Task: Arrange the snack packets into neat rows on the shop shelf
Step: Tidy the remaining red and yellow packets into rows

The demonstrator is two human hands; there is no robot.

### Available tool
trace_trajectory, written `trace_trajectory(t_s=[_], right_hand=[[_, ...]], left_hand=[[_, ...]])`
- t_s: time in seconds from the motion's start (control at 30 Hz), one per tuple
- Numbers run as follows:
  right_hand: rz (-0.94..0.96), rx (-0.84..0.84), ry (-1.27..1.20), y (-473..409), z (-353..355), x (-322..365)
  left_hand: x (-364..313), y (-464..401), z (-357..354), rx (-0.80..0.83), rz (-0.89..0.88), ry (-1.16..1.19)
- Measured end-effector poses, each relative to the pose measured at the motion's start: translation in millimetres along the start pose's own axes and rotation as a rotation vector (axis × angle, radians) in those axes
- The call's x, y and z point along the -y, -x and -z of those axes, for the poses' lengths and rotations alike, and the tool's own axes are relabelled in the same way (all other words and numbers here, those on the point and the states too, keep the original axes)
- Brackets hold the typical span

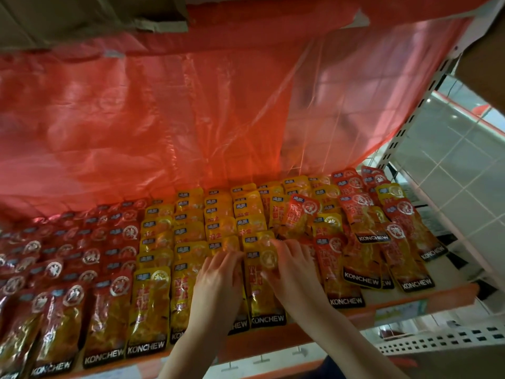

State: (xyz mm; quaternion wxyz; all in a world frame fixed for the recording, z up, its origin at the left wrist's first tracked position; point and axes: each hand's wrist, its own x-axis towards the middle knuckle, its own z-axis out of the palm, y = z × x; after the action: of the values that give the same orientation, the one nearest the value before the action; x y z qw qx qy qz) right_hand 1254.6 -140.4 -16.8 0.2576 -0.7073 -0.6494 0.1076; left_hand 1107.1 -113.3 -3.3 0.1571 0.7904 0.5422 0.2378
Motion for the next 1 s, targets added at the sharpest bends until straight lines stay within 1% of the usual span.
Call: trace_trajectory(t_s=[0.13, 0.2, 0.3, 0.5, 0.77, 0.9, 1.0], right_hand=[[-0.064, 0.001, -0.018, 2.4, 3.8, 5.2], [-0.093, 0.034, -0.057, 6.3, 4.5, 7.0], [-0.095, 0.022, -0.086, 11.4, 2.1, 8.4], [-0.044, -0.035, -0.072, 13.6, -3.6, 9.3], [0.049, -0.023, 0.020, 7.3, -1.9, 4.7], [0.059, -0.035, 0.062, -4.4, 9.5, -2.0], [0.055, -0.060, 0.101, -18.6, 21.3, -15.8]], left_hand=[[3.9, 1.0, -0.3, 0.024, -0.029, -0.046], [6.4, 2.1, -0.9, 0.036, -0.044, -0.069], [9.1, 2.6, -1.9, 0.040, -0.077, -0.106], [9.0, 4.3, -4.1, 0.024, -0.132, -0.141], [-3.1, -2.1, -4.1, 0.032, -0.107, -0.165], [-9.6, -10.2, -5.1, 0.015, -0.104, -0.151], [-21.6, -20.2, -7.3, 0.033, -0.100, -0.132]])
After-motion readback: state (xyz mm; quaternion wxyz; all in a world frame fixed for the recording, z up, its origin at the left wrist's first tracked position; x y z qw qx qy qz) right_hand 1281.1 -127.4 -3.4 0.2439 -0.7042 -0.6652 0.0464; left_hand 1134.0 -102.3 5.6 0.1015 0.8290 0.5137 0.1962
